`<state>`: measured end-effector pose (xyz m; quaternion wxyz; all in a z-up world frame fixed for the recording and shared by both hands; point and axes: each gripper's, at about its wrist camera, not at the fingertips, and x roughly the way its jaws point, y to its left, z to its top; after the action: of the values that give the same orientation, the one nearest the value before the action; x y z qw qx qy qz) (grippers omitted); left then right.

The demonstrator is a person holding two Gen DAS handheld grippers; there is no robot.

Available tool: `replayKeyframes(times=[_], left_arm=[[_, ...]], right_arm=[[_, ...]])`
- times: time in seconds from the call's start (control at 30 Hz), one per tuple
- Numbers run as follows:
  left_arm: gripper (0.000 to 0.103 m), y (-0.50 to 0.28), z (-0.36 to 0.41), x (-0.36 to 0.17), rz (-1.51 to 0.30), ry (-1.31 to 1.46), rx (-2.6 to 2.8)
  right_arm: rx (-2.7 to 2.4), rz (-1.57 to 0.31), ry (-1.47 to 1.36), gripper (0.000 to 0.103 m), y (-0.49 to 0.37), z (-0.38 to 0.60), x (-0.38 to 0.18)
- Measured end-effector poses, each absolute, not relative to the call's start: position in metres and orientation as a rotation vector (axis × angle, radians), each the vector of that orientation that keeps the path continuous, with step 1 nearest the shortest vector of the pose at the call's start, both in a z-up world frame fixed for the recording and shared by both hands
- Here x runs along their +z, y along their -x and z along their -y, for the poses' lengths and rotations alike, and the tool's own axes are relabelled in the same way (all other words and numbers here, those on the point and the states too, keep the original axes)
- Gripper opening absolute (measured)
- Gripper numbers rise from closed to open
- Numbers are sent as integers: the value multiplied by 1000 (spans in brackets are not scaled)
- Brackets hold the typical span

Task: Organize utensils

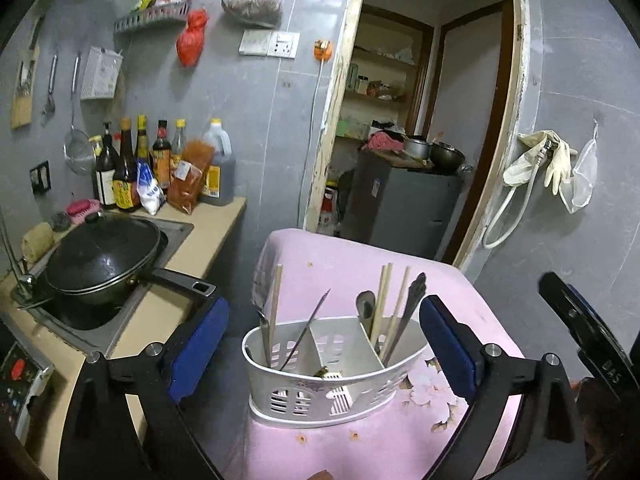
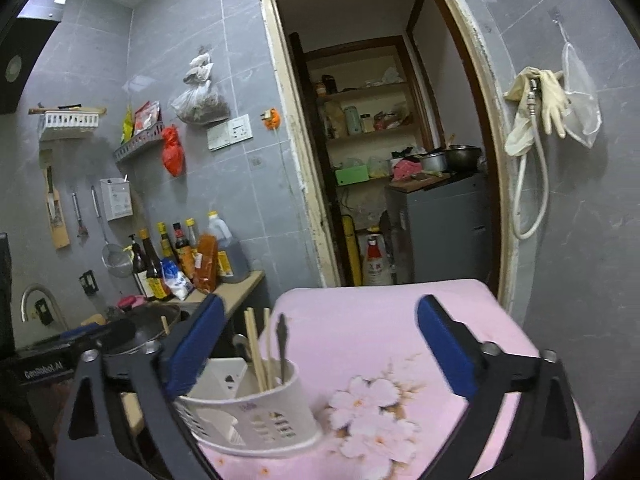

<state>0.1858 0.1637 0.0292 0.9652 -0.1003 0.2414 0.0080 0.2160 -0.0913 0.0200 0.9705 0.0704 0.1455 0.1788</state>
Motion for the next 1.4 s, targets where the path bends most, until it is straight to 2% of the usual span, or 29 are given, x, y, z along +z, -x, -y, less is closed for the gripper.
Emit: replayKeyframes(times=[0.4, 0.87, 1.4], left_arm=[[94, -129, -104, 34, -469, 118, 66], [94, -46, -49, 12, -464, 115, 64], [94, -23, -35, 9, -465, 132, 72]], right_arm=[[342, -347, -62, 103, -167, 161, 30], [341, -428, -14, 103, -99, 214, 12], [334, -437, -36, 103, -77, 231, 6]])
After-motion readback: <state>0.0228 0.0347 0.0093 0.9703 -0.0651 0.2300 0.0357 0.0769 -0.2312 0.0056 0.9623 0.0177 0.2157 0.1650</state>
